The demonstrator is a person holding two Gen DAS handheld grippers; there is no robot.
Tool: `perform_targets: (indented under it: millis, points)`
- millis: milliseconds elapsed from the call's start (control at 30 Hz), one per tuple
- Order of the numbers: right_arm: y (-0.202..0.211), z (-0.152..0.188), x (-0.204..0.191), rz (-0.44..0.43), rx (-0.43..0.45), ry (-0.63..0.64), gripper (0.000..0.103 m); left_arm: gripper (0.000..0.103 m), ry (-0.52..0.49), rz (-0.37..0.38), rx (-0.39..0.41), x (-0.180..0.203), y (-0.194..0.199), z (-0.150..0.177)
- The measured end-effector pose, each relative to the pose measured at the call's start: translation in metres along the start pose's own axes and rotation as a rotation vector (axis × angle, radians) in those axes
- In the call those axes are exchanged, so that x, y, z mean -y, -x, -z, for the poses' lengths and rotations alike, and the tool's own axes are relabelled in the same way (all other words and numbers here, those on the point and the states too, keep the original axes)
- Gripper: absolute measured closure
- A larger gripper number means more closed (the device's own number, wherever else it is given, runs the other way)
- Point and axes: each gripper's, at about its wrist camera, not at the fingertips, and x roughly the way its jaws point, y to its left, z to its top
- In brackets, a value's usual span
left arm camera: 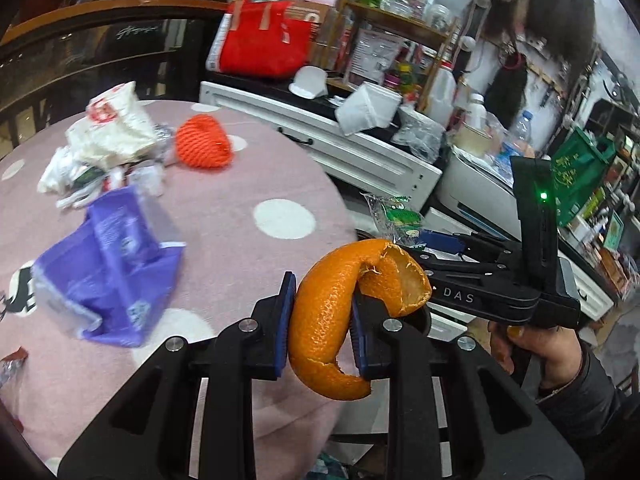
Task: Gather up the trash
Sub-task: 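Carry wrapper and peel to the black bin and open both tools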
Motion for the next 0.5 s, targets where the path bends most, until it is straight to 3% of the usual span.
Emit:
perform_targets:
  millis: [200, 500]
  points:
    - [-0.012, 0.024, 0.051, 0.059, -0.056, -0.104, 0.049, 0.078, -0.057, 0.048, -0.04, 0.035, -0.027, -0.006]
    - [-0.083, 0.065, 0.097, 0.067, -0.208, -0.228, 0.048, 0.078, -0.123, 0.082, -0.102, 0.073, -0.064, -0.003]
